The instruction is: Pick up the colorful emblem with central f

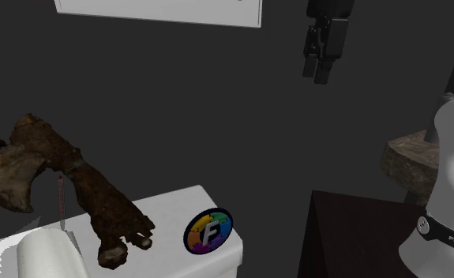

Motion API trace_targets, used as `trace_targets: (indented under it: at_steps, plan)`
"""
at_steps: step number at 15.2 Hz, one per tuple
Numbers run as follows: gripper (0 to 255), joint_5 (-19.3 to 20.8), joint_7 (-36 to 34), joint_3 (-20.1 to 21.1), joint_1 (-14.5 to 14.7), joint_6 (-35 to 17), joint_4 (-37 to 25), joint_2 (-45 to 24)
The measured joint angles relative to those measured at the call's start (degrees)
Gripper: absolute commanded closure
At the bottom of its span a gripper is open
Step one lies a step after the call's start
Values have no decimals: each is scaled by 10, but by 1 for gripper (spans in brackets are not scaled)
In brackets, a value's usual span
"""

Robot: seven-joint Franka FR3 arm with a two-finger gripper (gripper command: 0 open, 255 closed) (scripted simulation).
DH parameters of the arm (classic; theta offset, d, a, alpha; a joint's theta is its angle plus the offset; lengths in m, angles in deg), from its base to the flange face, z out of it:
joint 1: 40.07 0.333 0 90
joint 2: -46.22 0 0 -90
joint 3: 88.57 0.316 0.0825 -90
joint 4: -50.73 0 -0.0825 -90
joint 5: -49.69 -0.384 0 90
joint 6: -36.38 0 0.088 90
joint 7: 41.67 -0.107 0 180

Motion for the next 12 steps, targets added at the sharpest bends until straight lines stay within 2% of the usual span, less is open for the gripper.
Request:
trace_targets:
  at_steps: [3,12]
  plan:
    - [0,-2,9,2,7,-18,-2,-22]
    - [0,-18,67,23,58,-146,-7,-173]
